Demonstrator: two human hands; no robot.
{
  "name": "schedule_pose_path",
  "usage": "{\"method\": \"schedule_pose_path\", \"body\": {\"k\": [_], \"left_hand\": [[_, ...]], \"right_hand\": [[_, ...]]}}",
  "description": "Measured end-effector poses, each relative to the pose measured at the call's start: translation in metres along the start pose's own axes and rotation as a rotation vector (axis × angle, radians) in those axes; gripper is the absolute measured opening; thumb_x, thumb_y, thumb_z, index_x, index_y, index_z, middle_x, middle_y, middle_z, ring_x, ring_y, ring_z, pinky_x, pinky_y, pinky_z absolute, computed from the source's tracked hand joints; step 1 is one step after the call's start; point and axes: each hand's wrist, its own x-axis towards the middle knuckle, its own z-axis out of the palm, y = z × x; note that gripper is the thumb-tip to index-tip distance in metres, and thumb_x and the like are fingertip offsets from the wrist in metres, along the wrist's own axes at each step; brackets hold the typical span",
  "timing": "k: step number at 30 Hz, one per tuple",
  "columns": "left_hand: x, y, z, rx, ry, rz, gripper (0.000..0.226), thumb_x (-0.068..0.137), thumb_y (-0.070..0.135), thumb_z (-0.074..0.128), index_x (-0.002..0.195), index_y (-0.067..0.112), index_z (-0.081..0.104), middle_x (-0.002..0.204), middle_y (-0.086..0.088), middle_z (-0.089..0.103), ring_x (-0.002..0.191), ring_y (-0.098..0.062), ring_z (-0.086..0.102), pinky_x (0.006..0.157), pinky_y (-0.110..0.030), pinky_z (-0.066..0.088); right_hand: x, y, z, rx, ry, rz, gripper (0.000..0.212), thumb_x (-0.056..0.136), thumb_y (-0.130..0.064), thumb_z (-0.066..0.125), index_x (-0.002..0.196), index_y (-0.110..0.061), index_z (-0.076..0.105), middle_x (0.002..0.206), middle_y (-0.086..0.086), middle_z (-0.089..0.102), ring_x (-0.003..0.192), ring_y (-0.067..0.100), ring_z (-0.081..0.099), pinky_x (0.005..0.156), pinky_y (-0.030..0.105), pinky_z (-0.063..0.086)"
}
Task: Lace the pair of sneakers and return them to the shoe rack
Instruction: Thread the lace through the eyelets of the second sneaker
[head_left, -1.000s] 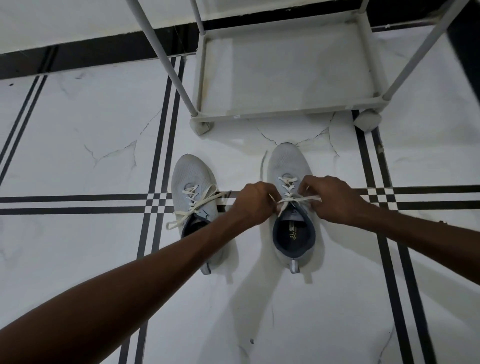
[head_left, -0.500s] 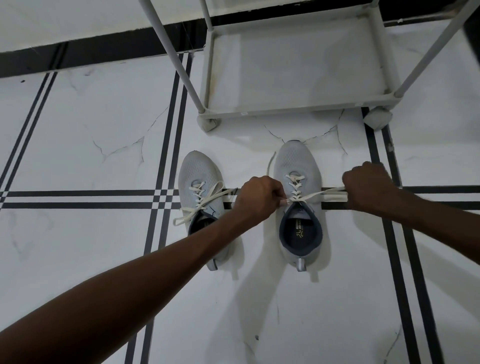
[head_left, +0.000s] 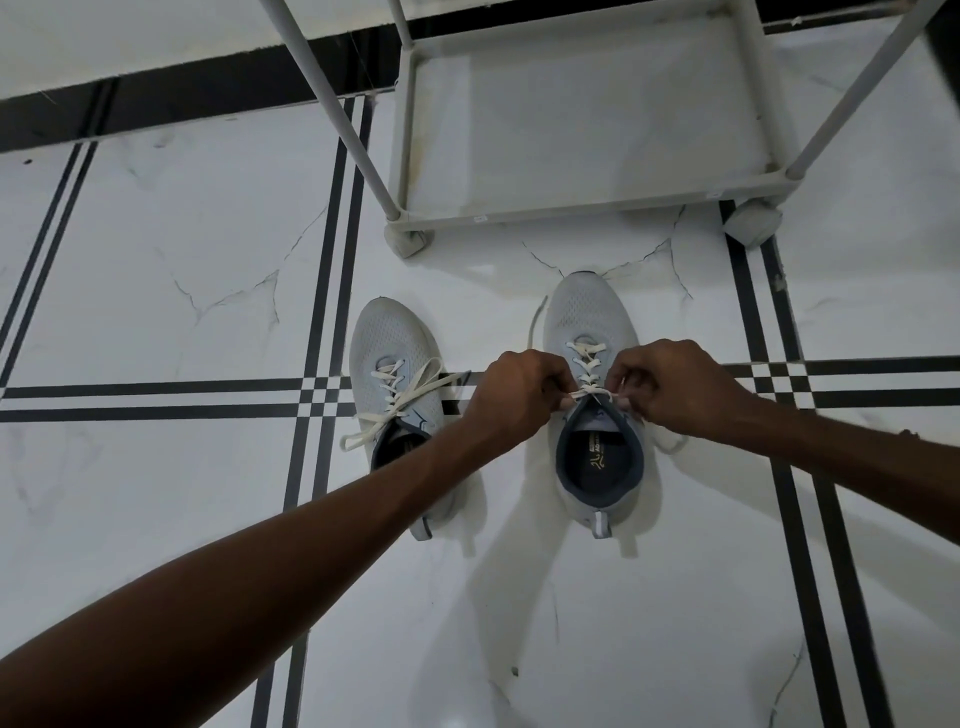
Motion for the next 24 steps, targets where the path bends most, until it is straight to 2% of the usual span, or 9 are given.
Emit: {"method": "schedule_pose_path", "body": {"k": [2,5,8,11,14,16,19,21,24], "left_hand": [[0.0,-0.004,-0.001,0.037,-0.012,0.022,0.007,0.081,0.011,0.076,0.088,0.013,0.075,0.084,-0.004,0.078,0.081,-0.022,0.071,0.073,-0.032,0.054],[-0.002,-0.017,-0.003,0.22,-0.051,0.055,0.01,0.08,0.006,0.069,0.081,0.016,0.069,0.081,0.0,0.075,0.079,-0.025,0.069,0.07,-0.037,0.054],[-0.006,-0.022,0.001,0.355,-0.078,0.054,0.01,0.084,0.008,0.065,0.088,0.016,0.069,0.092,-0.002,0.076,0.086,-0.026,0.069,0.071,-0.033,0.052],[-0.005,-0.02,0.001,0.338,-0.107,0.053,0.008,0.086,0.013,0.067,0.093,0.014,0.071,0.091,-0.004,0.076,0.086,-0.025,0.07,0.073,-0.032,0.05],[-0.003,-0.023,-0.021,0.112,-0.271,-0.051,0.006,0.086,0.01,0.07,0.083,0.015,0.072,0.066,0.005,0.071,0.065,-0.015,0.068,0.071,-0.028,0.055],[-0.005,-0.032,-0.042,-0.094,-0.337,-0.111,0.009,0.087,0.012,0.072,0.078,0.016,0.073,0.062,0.005,0.069,0.06,-0.011,0.063,0.069,-0.025,0.052],[-0.016,-0.036,-0.068,-0.462,-0.375,-0.127,0.011,0.09,0.019,0.071,0.08,0.014,0.075,0.078,-0.005,0.072,0.072,-0.014,0.063,0.074,-0.027,0.05],[-0.018,-0.03,-0.074,-0.689,-0.382,-0.122,0.02,0.094,0.012,0.064,0.079,0.019,0.074,0.085,-0.004,0.074,0.08,-0.012,0.067,0.08,-0.028,0.052],[-0.013,-0.011,-0.068,-0.889,-0.381,-0.084,0.017,0.095,0.003,0.059,0.085,0.011,0.069,0.105,-0.005,0.075,0.102,-0.017,0.07,0.086,-0.025,0.055]], "right_hand": [[0.0,0.003,0.002,-0.061,0.039,-0.035,0.012,0.081,-0.006,0.072,0.085,-0.016,0.075,0.075,-0.007,0.064,0.065,0.009,0.055,0.058,0.008,0.033],[-0.002,0.017,0.006,-0.135,0.055,-0.05,0.018,0.077,0.002,0.07,0.072,-0.015,0.066,0.072,-0.007,0.057,0.068,0.016,0.053,0.056,0.022,0.035],[-0.004,0.031,0.016,-0.195,0.043,-0.127,0.037,0.066,0.014,0.068,0.066,-0.02,0.053,0.067,-0.011,0.046,0.06,0.011,0.044,0.053,0.022,0.031],[0.001,0.034,0.012,-0.212,0.019,-0.124,0.042,0.07,0.009,0.07,0.065,-0.027,0.049,0.064,-0.017,0.044,0.059,0.005,0.044,0.053,0.018,0.029],[0.006,0.03,-0.008,-0.133,-0.086,-0.06,0.029,0.078,-0.005,0.076,0.066,-0.028,0.062,0.06,-0.015,0.059,0.063,0.008,0.061,0.058,0.024,0.042],[0.0,0.024,-0.032,-0.021,-0.213,-0.012,0.017,0.08,-0.01,0.078,0.072,-0.024,0.072,0.058,-0.008,0.067,0.058,0.004,0.064,0.059,0.018,0.047],[-0.014,0.017,-0.064,0.234,-0.334,-0.003,0.012,0.083,-0.017,0.077,0.076,-0.026,0.077,0.073,0.005,0.074,0.068,0.011,0.066,0.066,0.022,0.05],[-0.021,0.011,-0.072,0.376,-0.363,-0.02,0.004,0.081,-0.026,0.076,0.081,-0.022,0.078,0.083,0.009,0.075,0.079,0.017,0.069,0.074,0.024,0.053],[-0.025,0.003,-0.063,0.628,-0.339,-0.011,0.017,0.081,-0.02,0.073,0.093,-0.008,0.077,0.106,0.01,0.076,0.092,0.033,0.07,0.091,0.041,0.056]]}}
